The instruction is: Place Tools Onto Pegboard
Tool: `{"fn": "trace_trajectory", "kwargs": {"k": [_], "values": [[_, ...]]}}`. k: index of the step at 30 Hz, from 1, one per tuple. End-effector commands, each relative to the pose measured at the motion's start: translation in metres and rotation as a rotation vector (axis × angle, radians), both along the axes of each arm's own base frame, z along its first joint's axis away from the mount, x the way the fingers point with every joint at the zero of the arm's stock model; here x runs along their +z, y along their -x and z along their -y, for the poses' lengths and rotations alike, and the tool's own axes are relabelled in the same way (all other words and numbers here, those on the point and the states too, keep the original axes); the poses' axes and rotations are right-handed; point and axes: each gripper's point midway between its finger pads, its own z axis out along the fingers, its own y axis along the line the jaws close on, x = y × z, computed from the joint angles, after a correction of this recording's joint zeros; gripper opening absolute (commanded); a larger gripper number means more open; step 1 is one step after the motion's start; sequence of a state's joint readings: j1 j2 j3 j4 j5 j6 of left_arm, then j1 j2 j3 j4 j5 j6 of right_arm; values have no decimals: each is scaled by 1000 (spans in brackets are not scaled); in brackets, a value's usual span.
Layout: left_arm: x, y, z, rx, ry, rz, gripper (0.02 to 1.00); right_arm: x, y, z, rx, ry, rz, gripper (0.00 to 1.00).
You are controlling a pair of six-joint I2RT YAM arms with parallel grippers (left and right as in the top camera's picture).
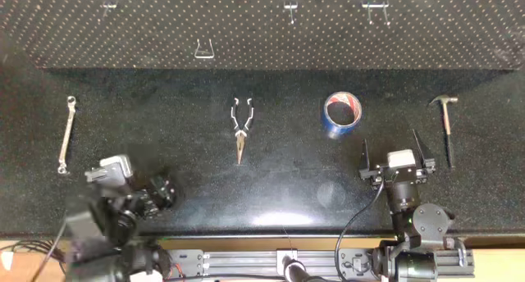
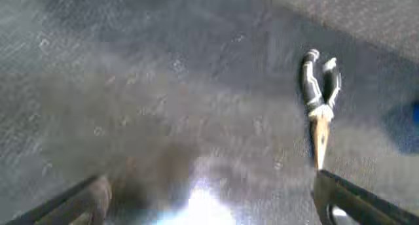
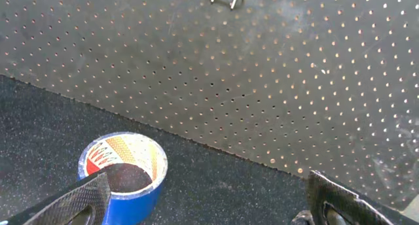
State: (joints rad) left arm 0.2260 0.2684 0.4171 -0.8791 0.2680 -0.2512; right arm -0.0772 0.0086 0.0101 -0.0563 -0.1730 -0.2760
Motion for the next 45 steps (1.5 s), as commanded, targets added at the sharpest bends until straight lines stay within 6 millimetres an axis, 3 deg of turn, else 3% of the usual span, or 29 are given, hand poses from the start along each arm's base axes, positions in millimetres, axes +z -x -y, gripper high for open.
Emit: {"fn": "trace_trajectory", "kwargs": {"k": [1, 3, 5, 8, 10, 12, 16, 20, 22, 31, 32, 33, 34, 39, 40, 42, 43, 44, 45], "values": [[47, -9, -54, -144, -252, -198, 993, -1, 0, 0, -2, 7, 1, 976], [49, -29, -93, -280, -364, -293, 993, -1, 0, 0, -2, 7, 1, 976], [29, -45, -132, -388, -470, -434, 993, -1, 0, 0, -2, 7, 1, 976], [-10, -72, -165, -422, -372, -540, 993, -1, 0, 0, -2, 7, 1, 976], [-18, -96, -199, -402, -346, -562, 993, -1, 0, 0, -2, 7, 1, 976], [-30, -106, -210, -405, -325, -578, 993, -1, 0, 0, -2, 7, 1, 974], [-66, -88, -222, -401, -266, -704, 993, -1, 0, 0, -2, 7, 1, 976], [-71, -70, -236, -337, -278, -794, 993, -1, 0, 0, -2, 7, 1, 976], [-85, -64, -235, -325, -270, -796, 996, -1, 0, 0, -2, 7, 1, 976], [-118, -70, -233, -297, -201, -797, 991, -1, 0, 0, -2, 7, 1, 976], [-120, -69, -232, -300, -197, -800, 873, -1, 0, 0, -2, 7, 1, 976], [-121, -69, -232, -301, -194, -802, 540, -1, 0, 0, -2, 7, 1, 976], [-121, -69, -232, -302, -193, -803, 29, -1, 0, 0, -2, 7, 1, 976], [-119, -70, -232, -258, -174, -802, 27, -1, 0, 0, -2, 7, 1, 976], [-108, -74, -230, -214, -178, -789, 29, -1, 0, 0, -2, 7, 1, 976], [-47, -113, -195, -217, -326, -646, 29, -1, 0, 0, -2, 7, 1, 976], [-31, -122, -179, -214, -354, -598, 29, -1, 0, 0, -2, 7, 1, 976], [-13, -128, -157, -204, -368, -546, 29, -1, 0, 0, -2, 7, 1, 976], [13, -130, -122, -176, -368, -460, 29, -1, 0, 0, -2, 7, 1, 976]]}}
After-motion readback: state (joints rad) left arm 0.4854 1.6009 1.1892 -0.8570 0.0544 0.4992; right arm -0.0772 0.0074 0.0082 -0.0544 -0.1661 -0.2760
